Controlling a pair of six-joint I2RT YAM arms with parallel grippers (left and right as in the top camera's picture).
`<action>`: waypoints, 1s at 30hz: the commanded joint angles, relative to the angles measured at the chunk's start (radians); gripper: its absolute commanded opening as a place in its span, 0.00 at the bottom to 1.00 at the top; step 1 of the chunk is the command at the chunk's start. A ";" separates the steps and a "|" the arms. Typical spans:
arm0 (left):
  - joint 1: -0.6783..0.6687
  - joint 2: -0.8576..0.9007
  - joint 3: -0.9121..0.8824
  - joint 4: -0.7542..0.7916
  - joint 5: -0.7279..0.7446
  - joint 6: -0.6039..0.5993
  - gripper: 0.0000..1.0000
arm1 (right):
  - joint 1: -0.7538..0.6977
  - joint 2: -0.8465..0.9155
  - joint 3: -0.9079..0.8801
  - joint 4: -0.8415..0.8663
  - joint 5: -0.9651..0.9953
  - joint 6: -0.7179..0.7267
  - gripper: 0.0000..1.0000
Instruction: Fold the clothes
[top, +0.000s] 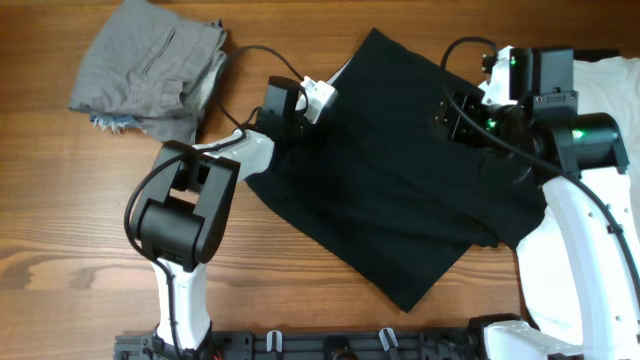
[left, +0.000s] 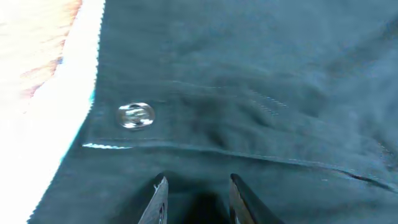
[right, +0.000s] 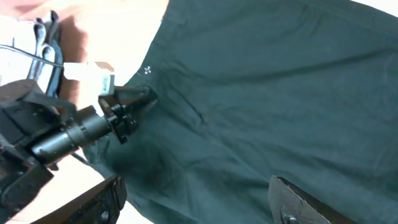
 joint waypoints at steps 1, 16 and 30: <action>0.063 0.060 -0.012 -0.072 -0.263 0.012 0.32 | -0.002 0.037 -0.008 -0.030 0.003 -0.011 0.78; 0.386 -0.199 -0.012 -0.435 -0.282 -0.267 0.34 | -0.002 0.285 -0.010 0.026 0.188 0.156 0.66; 0.346 -0.490 -0.012 -0.599 -0.008 -0.273 0.41 | -0.230 0.601 -0.010 0.293 -0.021 -0.051 0.15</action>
